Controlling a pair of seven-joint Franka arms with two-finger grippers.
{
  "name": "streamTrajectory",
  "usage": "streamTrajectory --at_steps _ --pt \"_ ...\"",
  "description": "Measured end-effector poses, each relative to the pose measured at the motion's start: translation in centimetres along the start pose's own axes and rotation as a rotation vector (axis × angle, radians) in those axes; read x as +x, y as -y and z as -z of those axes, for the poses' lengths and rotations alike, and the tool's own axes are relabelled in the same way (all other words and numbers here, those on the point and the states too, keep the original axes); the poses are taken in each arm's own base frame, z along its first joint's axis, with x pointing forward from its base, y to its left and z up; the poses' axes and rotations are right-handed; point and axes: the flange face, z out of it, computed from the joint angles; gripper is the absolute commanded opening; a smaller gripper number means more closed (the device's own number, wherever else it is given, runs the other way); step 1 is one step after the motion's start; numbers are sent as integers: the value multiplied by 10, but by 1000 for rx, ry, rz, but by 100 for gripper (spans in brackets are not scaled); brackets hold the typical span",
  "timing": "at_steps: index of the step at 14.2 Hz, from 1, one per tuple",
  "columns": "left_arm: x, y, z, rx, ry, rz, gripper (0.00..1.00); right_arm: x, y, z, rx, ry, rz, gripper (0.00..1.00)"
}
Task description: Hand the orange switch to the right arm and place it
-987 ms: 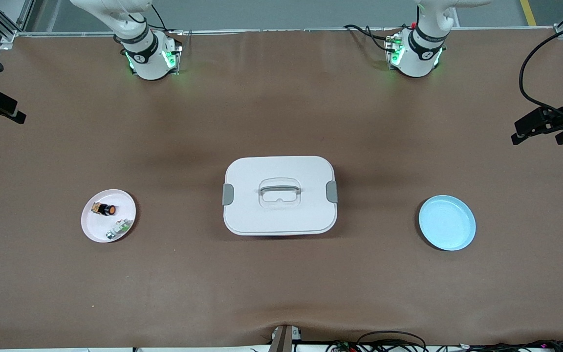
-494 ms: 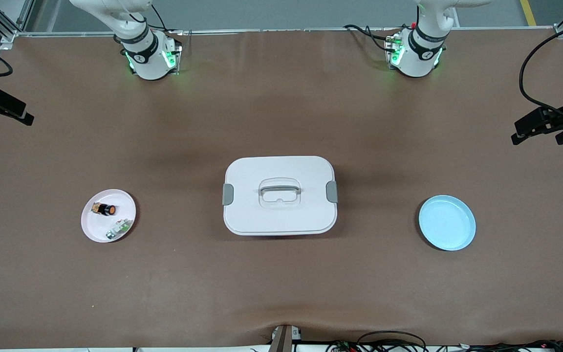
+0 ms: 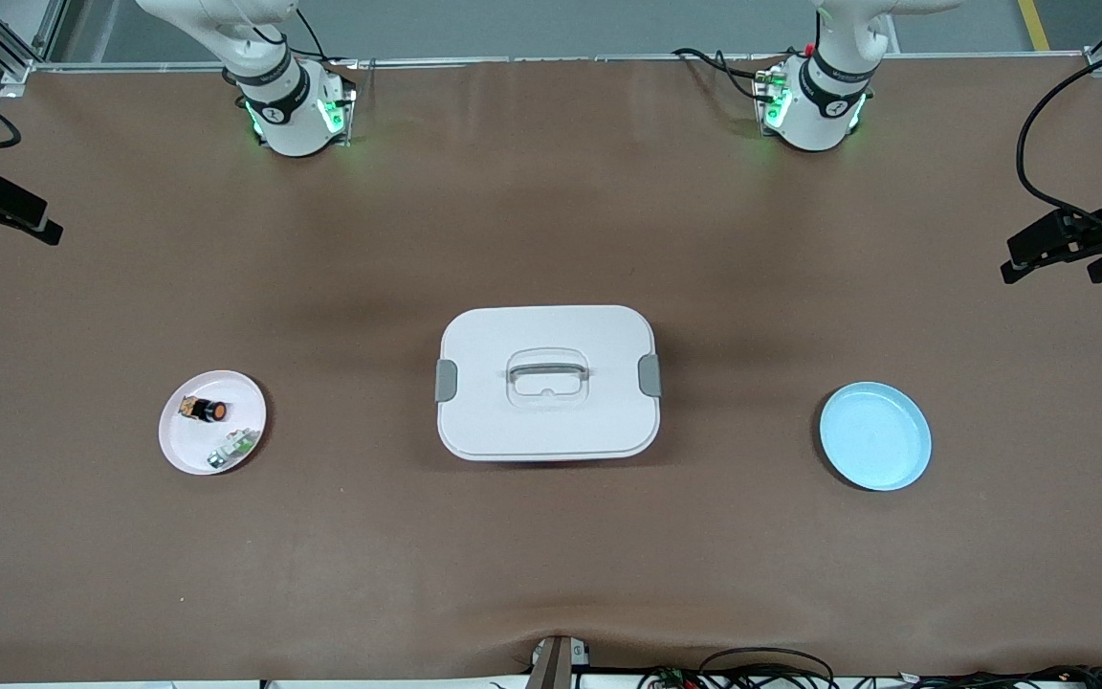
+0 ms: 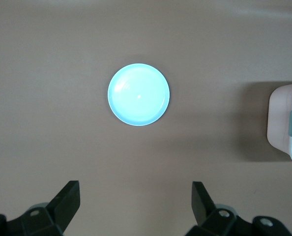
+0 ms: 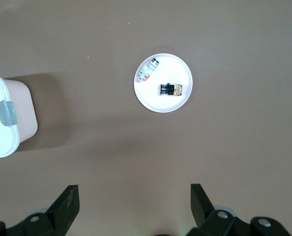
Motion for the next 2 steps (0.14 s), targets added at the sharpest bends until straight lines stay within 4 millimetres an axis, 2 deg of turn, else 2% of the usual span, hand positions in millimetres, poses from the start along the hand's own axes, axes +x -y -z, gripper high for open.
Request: streamTrajectory --at_steps 2 --pt "0 0 0 0 0 0 100 0 -1 0 0 -1 8 100"
